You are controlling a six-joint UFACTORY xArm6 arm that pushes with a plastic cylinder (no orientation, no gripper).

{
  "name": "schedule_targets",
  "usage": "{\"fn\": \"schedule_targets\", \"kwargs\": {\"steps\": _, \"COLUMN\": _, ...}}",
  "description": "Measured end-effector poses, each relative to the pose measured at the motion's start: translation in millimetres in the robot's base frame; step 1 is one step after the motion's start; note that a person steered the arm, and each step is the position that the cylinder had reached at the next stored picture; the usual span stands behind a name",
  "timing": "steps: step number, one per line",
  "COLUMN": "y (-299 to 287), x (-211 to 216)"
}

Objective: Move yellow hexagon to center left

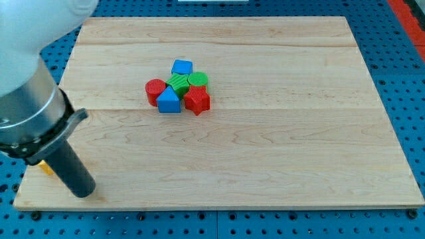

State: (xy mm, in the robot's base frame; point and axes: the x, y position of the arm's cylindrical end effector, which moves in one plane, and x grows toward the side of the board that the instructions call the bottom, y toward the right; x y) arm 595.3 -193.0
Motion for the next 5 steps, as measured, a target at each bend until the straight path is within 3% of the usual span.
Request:
{"fn": "schedule_targets", "kwargs": {"steps": 2, "y": -0.2, "x": -32.2}}
{"fn": "schedule_targets", "kwargs": {"steps": 3, "y": 0.9, "x": -14.1}}
{"fn": "schedule_targets", "kwargs": {"steps": 4, "y": -44.4, "x": 5.6}}
{"fn": "schedule_targets", "kwargs": {"steps": 5, "y": -69.5, "x": -7.6}}
